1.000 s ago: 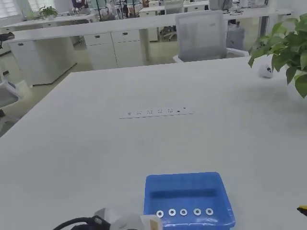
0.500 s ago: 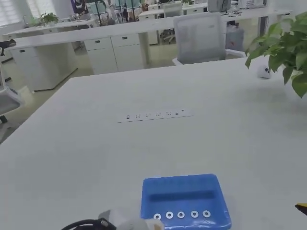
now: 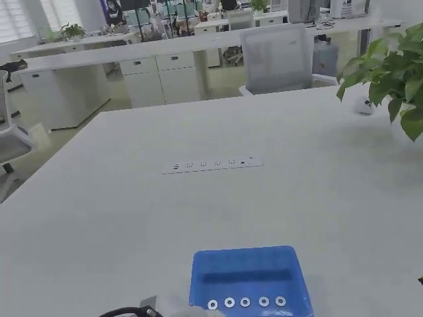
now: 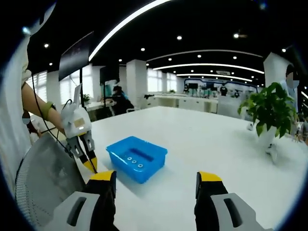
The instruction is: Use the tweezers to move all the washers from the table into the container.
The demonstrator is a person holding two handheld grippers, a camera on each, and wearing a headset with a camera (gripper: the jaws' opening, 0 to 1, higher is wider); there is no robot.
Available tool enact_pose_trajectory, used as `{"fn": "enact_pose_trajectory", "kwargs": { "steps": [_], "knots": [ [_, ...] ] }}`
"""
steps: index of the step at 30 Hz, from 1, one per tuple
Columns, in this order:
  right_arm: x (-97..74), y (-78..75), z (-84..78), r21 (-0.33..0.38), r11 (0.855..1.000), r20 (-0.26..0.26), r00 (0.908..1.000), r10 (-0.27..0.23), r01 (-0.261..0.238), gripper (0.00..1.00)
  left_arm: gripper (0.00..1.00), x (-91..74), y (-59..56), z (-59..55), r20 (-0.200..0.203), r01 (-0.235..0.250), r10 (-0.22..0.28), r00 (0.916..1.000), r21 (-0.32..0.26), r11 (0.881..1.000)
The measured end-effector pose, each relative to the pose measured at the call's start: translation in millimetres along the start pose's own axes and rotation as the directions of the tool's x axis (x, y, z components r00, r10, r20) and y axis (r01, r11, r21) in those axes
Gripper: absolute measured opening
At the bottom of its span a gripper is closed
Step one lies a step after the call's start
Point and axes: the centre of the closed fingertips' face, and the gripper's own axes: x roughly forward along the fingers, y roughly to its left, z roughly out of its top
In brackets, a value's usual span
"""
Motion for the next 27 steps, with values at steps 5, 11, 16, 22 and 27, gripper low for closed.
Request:
{"fn": "enact_pose_trajectory", "kwargs": {
  "steps": [5, 11, 16, 22, 27],
  "knots": [
    [2.3, 4.0, -3.1, -0.008, 1.000, -0.020, 0.9997, 0.017, -0.017, 0.65, 0.00, -0.4, 0.1, -0.7, 0.000, -0.017, 0.017, 0.9999, -0.006, 1.000],
    [2.5, 4.8, -3.8, -0.004, 1.000, -0.023, 0.9995, 0.021, -0.021, 0.65, 0.10, -6.4, -2.0, -1.4, 0.047, -0.040, 0.046, 0.9978, -0.106, 0.993],
    [2.7, 5.1, -4.5, -0.008, 1.000, -0.027, 0.9994, 0.019, -0.019, 0.66, 0.25, -27.1, 9.1, 2.5, 0.172, -0.097, 0.149, 0.9738, -0.281, 0.955],
    [2.9, 4.5, -5.3, -0.012, 1.000, -0.033, 0.9994, 0.013, -0.013, 0.66, 0.37, -57.7, 21.5, -5.5, 0.261, -0.162, 0.291, 0.9203, -0.423, 0.891],
    [3.6, 5.4, -7.0, -0.016, 1.000, -0.044, 0.9989, 0.013, -0.014, 0.67, 0.43, -81.7, 29.8, -6.1, 0.322, -0.221, 0.412, 0.8527, -0.493, 0.842]
  ]
}}
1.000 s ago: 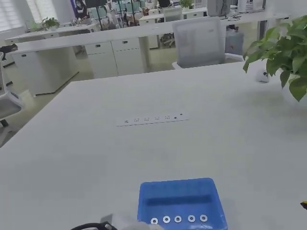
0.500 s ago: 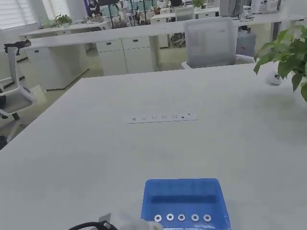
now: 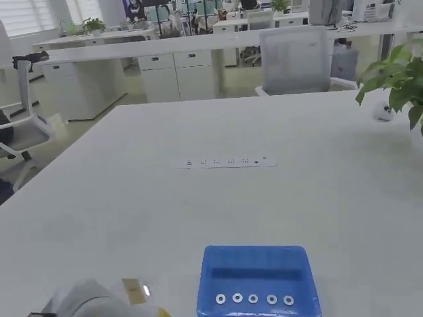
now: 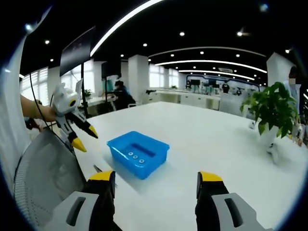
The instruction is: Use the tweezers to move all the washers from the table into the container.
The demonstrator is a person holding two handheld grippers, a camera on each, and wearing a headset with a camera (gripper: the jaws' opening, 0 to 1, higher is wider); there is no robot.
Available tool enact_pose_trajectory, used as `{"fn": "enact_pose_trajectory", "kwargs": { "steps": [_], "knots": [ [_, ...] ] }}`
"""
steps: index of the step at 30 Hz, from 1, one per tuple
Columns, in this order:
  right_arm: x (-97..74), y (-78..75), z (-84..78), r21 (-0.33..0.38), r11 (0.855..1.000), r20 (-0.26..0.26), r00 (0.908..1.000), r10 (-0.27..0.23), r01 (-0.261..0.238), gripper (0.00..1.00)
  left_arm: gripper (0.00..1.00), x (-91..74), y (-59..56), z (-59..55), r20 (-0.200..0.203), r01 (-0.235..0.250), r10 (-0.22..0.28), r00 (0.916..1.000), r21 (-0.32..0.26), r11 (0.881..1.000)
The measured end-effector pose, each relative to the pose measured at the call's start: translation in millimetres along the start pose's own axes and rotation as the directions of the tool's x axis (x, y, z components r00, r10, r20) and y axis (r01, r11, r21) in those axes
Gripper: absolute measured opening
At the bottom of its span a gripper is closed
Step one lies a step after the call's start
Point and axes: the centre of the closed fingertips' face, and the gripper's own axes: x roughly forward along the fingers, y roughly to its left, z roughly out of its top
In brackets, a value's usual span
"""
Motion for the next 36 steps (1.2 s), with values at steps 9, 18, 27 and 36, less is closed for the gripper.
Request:
{"fn": "enact_pose_trajectory", "kwargs": {
  "steps": [9, 18, 27, 36],
  "knots": [
    [4.0, 5.0, -5.8, -0.020, 1.000, -0.038, 0.9991, 0.020, -0.021, 0.68, 0.62, -29.8, 17.0, 40.1, 0.370, -0.046, 0.158, 0.9156, -0.296, 0.954],
    [4.1, 4.9, -7.4, -0.015, 1.000, -0.047, 0.9987, 0.020, -0.021, 0.68, 0.88, -57.2, 43.0, 55.2, 0.528, -0.053, 0.307, 0.7921, -0.441, 0.896],
    [-6.0, -11.9, 28.9, 0.001, 0.996, 0.159, 0.9837, -0.083, 0.084, 0.82, 0.99, -65.3, 47.5, 60.3, 0.545, -0.193, 0.380, 0.7471, -0.369, 0.909],
    [-9.9, -24.9, 25.7, 0.033, 0.989, 0.154, 0.9770, -0.148, 0.145, 0.84, 0.99, -55.3, 40.9, 55.9, 0.510, -0.209, 0.347, 0.7875, -0.308, 0.928]
  ]
}}
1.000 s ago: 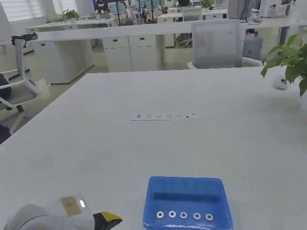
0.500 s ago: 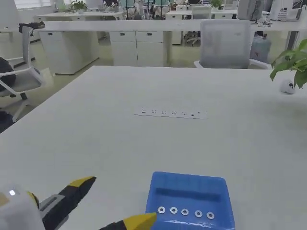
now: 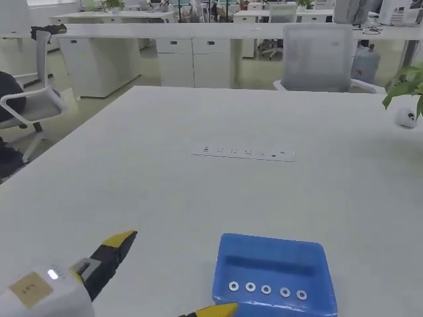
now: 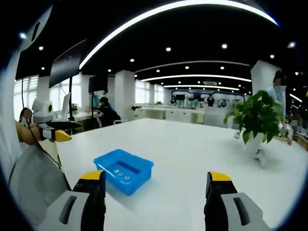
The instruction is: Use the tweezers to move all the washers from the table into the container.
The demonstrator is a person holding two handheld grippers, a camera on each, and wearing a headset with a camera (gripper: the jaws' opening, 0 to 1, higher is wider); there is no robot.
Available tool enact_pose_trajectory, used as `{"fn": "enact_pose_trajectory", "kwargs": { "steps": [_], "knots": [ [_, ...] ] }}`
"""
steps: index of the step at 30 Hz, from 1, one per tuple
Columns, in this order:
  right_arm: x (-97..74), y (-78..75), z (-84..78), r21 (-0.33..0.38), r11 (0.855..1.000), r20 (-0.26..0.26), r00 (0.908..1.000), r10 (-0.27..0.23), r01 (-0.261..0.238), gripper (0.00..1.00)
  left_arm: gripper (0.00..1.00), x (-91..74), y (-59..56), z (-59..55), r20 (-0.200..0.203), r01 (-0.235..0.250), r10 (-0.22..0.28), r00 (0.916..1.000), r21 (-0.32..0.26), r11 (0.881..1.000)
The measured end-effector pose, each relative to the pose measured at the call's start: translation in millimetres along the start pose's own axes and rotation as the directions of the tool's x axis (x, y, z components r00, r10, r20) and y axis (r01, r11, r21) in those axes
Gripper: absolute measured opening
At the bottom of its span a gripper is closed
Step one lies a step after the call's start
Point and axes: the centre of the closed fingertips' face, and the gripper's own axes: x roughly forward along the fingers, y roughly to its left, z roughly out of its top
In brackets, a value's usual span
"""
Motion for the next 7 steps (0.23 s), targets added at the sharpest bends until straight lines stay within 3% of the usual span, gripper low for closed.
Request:
{"fn": "enact_pose_trajectory", "kwargs": {
  "steps": [7],
  "knots": [
    [0.2, -1.9, 0.8, -0.004, 1.000, 0.000, 0.9998, -0.019, 0.019, 0.85, 0.99, -0.1, -0.2, -1.1, -0.002, 0.012, -0.012, 0.9999, -0.016, 1.000]
  ]
}}
